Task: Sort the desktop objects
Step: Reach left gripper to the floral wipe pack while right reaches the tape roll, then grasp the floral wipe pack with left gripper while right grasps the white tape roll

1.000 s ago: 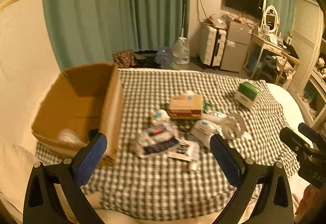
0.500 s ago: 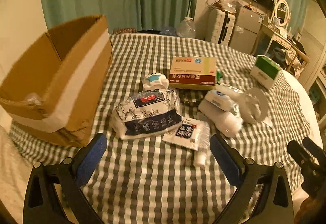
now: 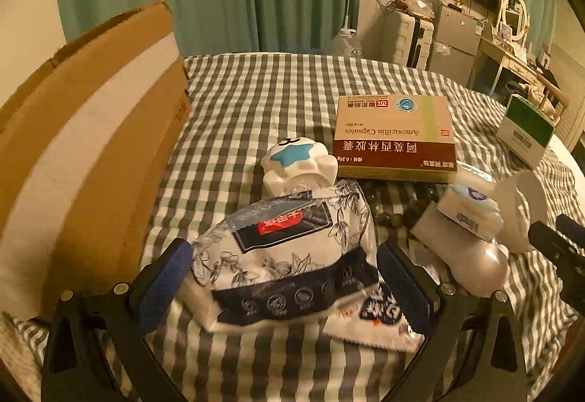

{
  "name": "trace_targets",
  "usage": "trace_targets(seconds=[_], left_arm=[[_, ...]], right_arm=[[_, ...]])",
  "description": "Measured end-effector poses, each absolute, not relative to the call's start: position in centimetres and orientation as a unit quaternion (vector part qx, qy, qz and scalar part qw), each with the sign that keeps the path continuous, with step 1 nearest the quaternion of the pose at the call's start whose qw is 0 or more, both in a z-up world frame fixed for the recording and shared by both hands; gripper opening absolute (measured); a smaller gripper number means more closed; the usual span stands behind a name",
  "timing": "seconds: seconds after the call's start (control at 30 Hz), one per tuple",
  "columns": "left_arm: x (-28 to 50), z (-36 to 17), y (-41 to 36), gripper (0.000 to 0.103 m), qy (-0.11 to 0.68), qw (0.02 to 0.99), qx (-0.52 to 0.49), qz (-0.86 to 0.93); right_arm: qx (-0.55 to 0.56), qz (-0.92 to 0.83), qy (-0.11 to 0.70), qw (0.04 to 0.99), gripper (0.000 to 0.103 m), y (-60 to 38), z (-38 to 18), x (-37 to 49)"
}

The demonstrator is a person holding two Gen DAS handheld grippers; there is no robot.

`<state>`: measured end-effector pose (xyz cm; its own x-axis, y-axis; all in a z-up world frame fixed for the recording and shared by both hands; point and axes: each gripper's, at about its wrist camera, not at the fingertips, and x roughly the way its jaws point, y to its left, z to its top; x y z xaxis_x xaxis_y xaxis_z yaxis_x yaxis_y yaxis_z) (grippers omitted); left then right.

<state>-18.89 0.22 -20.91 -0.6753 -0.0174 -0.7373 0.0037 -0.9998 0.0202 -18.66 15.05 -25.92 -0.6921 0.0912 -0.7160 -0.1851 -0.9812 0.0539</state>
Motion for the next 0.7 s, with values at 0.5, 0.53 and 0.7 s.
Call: trace_targets(seconds=[0.5, 0.53, 0.7], left_arm=[[-21.7, -24.2, 1.1, 0.096, -0.045, -0.015, 0.395, -0.917], [-21.6, -24.2, 1.0, 0.092, -0.042, -0.021, 0.395, -0.917], [-20.5, -23.9, 0.7, 0.062, -0.039, -0.037, 0.388, -0.92]], right_arm=[[-0.42, 0.902, 0.033, 0.093, 0.094, 15.7, -29.8, -22.4], [-0.42, 0.902, 0.034, 0.095, 0.094, 15.8, -29.8, -22.4], [-0.414, 0.904, 0.032, 0.099, 0.082, 15.7, -29.5, -22.2]])
